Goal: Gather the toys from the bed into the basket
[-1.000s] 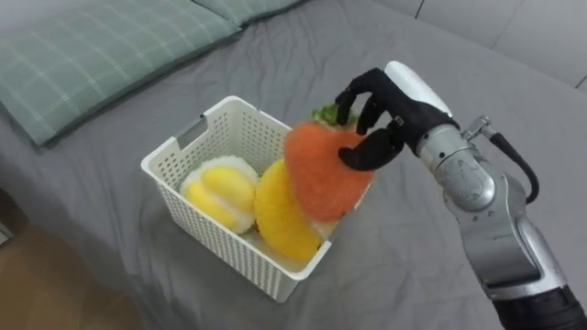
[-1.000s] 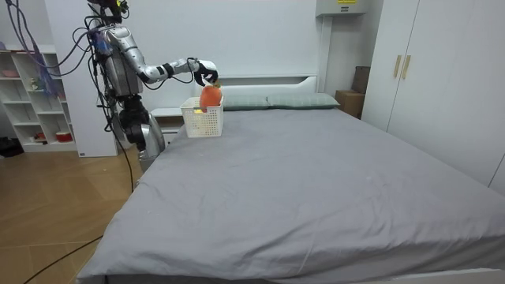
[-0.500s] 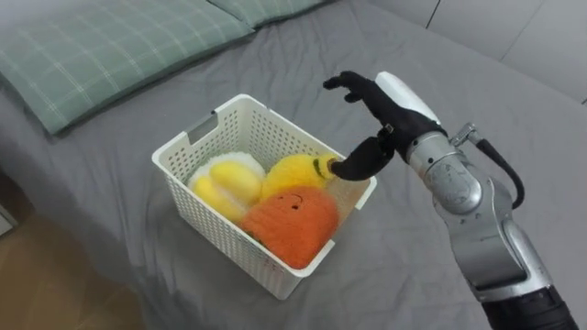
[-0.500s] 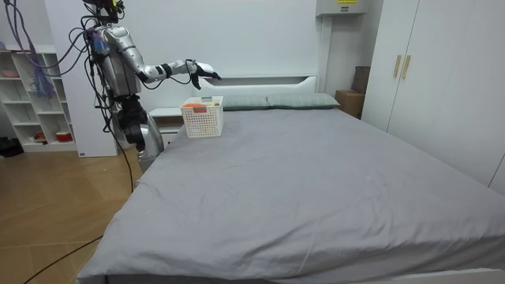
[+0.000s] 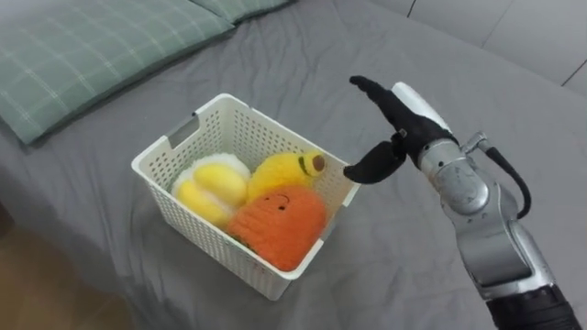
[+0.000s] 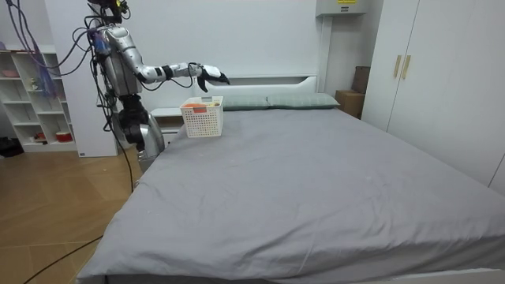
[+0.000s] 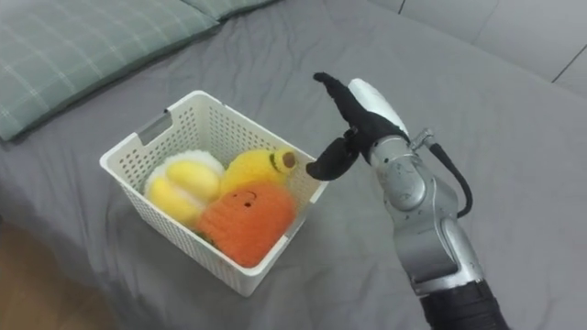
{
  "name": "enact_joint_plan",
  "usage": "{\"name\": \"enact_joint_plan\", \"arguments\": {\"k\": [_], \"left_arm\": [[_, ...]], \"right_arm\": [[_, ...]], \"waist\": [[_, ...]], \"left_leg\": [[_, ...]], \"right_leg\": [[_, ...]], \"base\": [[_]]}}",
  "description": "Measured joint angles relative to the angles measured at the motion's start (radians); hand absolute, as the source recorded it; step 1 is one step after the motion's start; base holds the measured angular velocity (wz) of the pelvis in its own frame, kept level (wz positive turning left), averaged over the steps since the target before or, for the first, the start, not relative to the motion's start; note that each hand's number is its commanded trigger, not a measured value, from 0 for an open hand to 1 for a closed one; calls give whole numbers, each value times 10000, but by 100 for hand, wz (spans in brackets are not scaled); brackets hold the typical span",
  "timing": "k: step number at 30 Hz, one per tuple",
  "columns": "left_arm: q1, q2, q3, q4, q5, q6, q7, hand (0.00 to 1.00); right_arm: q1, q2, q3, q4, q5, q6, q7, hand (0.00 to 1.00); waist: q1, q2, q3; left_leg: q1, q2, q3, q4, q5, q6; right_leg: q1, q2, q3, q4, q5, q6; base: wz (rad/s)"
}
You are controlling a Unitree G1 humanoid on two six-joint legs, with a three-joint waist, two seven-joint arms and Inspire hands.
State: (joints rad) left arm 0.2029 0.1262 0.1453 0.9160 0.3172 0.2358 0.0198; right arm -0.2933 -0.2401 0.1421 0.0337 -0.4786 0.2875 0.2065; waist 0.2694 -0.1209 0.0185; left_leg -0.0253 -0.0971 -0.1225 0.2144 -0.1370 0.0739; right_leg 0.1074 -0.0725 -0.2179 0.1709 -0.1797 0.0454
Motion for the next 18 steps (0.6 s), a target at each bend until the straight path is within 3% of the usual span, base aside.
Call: {"name": "enact_joint_plan", "arguments": {"k": [7, 10, 13, 15, 18], "left_arm": [[433, -8, 305, 104, -29, -262, 415, 0], [602, -22, 380, 377, -32, -403, 422, 0], [816, -18, 392, 392, -86, -574, 430, 0], [908, -18, 456, 451, -77, -768, 438, 0], [993, -22, 479, 461, -91, -1028, 483, 0]], "right_arm": [[623, -8, -1067, -20, 1850, -754, -1348, 0], [938, -10, -1639, -11, 2831, -954, -1966, 0], [1266, -22, -2263, -12, 4131, -1264, -2890, 0], [1556, -20, -2630, -16, 4567, -1579, -3257, 0], [1937, -17, -3028, -16, 5332, -1701, -3947, 0]], "waist": [[-560, 175, -23], [-957, 377, -95], [-1416, 566, -218], [-1756, 582, -224], [-1947, 611, -207]], "left_leg": [[327, 105, 454, -139, -31, 35], [388, 162, 687, -171, -96, 57], [408, 224, 947, -282, -96, 57], [482, 228, 972, -279, -95, 55], [606, 297, 1190, -388, -140, 39]], "right_leg": [[105, 21, 273, -30, 2, 0], [70, 31, 438, -16, 12, -10], [-44, 49, 654, 13, 23, -19], [-8, 56, 694, 7, 25, -21], [46, 85, 843, 2, 31, -25]], "base": [[-18], [-24], [-23], [-8], [-20]]}}
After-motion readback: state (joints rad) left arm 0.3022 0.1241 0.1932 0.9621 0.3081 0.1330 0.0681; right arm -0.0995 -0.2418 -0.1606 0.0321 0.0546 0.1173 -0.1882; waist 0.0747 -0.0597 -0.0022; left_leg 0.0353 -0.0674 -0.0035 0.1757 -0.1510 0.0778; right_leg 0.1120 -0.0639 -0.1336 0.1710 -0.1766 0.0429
